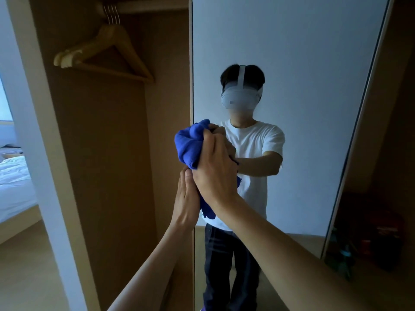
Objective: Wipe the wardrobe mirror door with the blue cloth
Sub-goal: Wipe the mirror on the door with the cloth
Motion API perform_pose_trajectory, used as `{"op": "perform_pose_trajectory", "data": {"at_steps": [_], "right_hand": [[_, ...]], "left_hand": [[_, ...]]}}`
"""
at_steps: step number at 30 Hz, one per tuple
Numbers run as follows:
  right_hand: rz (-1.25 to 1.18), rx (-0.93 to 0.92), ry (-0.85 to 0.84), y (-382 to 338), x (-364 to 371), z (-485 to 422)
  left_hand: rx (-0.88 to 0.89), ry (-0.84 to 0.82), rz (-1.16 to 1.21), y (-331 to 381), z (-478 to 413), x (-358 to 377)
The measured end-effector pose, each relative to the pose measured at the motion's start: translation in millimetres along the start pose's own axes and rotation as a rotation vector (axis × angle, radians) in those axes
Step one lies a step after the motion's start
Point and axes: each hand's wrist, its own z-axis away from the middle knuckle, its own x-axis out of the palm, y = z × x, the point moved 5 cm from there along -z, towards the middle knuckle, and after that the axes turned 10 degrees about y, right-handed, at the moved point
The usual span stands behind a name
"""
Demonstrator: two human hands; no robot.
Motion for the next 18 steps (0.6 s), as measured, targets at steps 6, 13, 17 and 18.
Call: {"op": "perform_pose_trajectory", "data": {"at_steps": [6,13,17,18], "right_hand": [[0.020,-0.110,-0.037,22.8,-8.4,-4.7],[-0.087,-0.003,-0.130,96.4,-39.8,-1.2],[-0.103,0.126,-0.031,147.0,-72.4,-7.3],[-0.113,0.162,-0.036,158.6,-78.9,-6.9]], "left_hand": [[0.091,0.032,0.001,-0.9,1.5,8.4],[0.145,0.077,-0.066,-9.0,-0.1,12.7],[0.155,0.086,-0.066,-11.7,1.5,14.7],[0.160,0.086,-0.068,-12.1,2.2,15.3]]}}
